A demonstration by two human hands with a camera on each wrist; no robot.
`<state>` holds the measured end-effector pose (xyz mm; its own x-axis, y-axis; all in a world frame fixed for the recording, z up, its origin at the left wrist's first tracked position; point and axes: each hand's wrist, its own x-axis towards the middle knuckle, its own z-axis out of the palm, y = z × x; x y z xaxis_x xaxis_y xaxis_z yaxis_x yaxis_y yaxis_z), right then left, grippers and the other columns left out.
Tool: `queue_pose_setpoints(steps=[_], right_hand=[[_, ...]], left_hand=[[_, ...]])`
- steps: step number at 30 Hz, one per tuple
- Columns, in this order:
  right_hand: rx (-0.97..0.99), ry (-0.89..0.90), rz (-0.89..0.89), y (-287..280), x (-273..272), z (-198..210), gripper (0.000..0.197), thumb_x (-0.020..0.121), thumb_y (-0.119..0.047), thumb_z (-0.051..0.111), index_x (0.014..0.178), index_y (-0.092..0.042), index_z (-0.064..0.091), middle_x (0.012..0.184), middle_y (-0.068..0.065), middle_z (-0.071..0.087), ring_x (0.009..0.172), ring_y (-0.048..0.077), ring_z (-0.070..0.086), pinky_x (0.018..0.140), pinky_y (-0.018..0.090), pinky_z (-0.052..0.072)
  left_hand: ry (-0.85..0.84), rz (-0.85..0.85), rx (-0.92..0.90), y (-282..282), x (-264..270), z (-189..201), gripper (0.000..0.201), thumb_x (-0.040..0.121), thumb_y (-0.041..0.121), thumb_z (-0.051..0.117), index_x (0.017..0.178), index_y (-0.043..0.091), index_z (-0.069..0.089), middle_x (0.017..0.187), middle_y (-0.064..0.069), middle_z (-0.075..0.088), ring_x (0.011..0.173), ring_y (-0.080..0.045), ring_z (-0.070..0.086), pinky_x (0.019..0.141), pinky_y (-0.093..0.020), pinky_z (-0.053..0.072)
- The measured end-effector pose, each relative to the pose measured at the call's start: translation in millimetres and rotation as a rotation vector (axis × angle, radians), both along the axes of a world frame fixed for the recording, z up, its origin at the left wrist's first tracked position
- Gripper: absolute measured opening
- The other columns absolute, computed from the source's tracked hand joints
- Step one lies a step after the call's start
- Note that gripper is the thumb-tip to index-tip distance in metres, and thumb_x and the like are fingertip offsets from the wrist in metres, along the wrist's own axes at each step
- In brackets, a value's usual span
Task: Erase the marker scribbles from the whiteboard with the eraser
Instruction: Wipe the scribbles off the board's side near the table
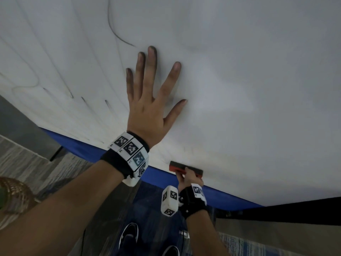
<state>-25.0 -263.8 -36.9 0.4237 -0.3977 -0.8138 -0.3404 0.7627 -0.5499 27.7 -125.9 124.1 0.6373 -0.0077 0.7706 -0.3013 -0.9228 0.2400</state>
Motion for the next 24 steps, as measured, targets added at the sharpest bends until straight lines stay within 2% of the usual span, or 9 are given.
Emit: queue_pose_setpoints(steps=[3, 8, 11, 13, 15, 18, 21, 23, 24], right_hand=[[0.050, -0.026, -0.008, 0.8, -1.7, 9.1, 0.047, 0.092, 0.012, 0.063, 0.136, 0.006, 0.049, 0.134, 0.030, 0.056, 0.105, 0.045, 0.061, 0.080, 0.051, 0.056], [0.104, -0.269, -0.018, 2.8, 4.4, 33.2, 0.048, 0.098, 0.006, 0.059, 0.140, -0.003, 0.039, 0.130, 0.021, 0.055, 0.089, 0.026, 0.066, 0.094, 0.051, 0.055], [0.062, -0.212, -0.004, 14.3, 5.2, 37.0, 0.045, 0.095, 0.009, 0.061, 0.131, -0.006, 0.037, 0.131, 0.021, 0.050, 0.093, 0.030, 0.063, 0.091, 0.052, 0.056], [0.047, -0.136, 0.015, 18.3, 3.0, 39.4, 0.045, 0.094, 0.011, 0.062, 0.132, 0.000, 0.041, 0.136, 0.025, 0.051, 0.104, 0.037, 0.062, 0.084, 0.051, 0.056], [0.127, -0.168, 0.046, 11.4, 4.8, 49.4, 0.040, 0.096, 0.008, 0.060, 0.135, 0.007, 0.048, 0.136, 0.029, 0.055, 0.115, 0.040, 0.061, 0.081, 0.051, 0.057], [0.248, -0.313, 0.118, 0.3, 8.2, 65.8, 0.035, 0.101, -0.003, 0.057, 0.135, 0.005, 0.054, 0.129, 0.021, 0.063, 0.121, 0.036, 0.062, 0.092, 0.049, 0.059], [0.216, -0.362, 0.113, 9.6, 7.6, 72.8, 0.041, 0.099, -0.001, 0.061, 0.137, 0.000, 0.045, 0.129, 0.021, 0.060, 0.107, 0.031, 0.068, 0.087, 0.046, 0.062], [0.128, -0.281, 0.064, 29.4, 10.2, 53.3, 0.043, 0.096, 0.005, 0.062, 0.129, -0.007, 0.036, 0.126, 0.019, 0.054, 0.092, 0.028, 0.068, 0.084, 0.046, 0.061], [0.081, -0.229, 0.048, 40.7, 12.0, 34.2, 0.045, 0.095, 0.007, 0.063, 0.127, -0.009, 0.034, 0.125, 0.019, 0.052, 0.091, 0.031, 0.066, 0.081, 0.046, 0.060]], left_hand=[[0.001, 0.000, 0.001, -0.4, -1.1, -2.3, 0.066, 0.102, 0.044, 0.061, 0.155, 0.018, 0.030, 0.160, -0.036, 0.024, 0.151, -0.050, 0.017, 0.124, -0.066, 0.016], [-0.017, -0.003, -0.006, -0.5, 0.3, -5.6, 0.066, 0.102, 0.043, 0.062, 0.154, 0.017, 0.030, 0.158, -0.037, 0.026, 0.150, -0.050, 0.017, 0.124, -0.067, 0.016], [-0.007, -0.004, 0.001, -1.4, 0.1, -4.4, 0.067, 0.102, 0.043, 0.062, 0.155, 0.018, 0.031, 0.159, -0.036, 0.025, 0.151, -0.049, 0.018, 0.124, -0.065, 0.016], [-0.012, -0.002, 0.015, 1.6, -1.7, -3.2, 0.066, 0.101, 0.044, 0.063, 0.155, 0.019, 0.033, 0.160, -0.034, 0.026, 0.151, -0.048, 0.020, 0.124, -0.064, 0.018], [-0.025, 0.000, 0.050, 7.5, -4.5, -1.4, 0.065, 0.100, 0.046, 0.064, 0.154, 0.020, 0.036, 0.160, -0.031, 0.029, 0.151, -0.045, 0.023, 0.123, -0.063, 0.022], [-0.066, -0.010, 0.120, 22.0, -6.0, 1.9, 0.062, 0.099, 0.047, 0.065, 0.152, 0.021, 0.045, 0.158, -0.027, 0.033, 0.150, -0.040, 0.027, 0.120, -0.059, 0.030], [-0.082, -0.028, 0.195, 33.1, -8.3, 5.4, 0.057, 0.099, 0.041, 0.066, 0.150, 0.021, 0.050, 0.158, -0.026, 0.036, 0.149, -0.038, 0.030, 0.117, -0.056, 0.035], [-0.079, -0.055, 0.220, 37.3, -8.6, 6.9, 0.054, 0.099, 0.036, 0.066, 0.149, 0.021, 0.051, 0.158, -0.025, 0.035, 0.149, -0.038, 0.032, 0.116, -0.056, 0.036], [-0.077, -0.066, 0.220, 38.2, -8.9, 7.1, 0.053, 0.099, 0.034, 0.067, 0.149, 0.021, 0.052, 0.158, -0.024, 0.034, 0.149, -0.039, 0.033, 0.116, -0.057, 0.036]])
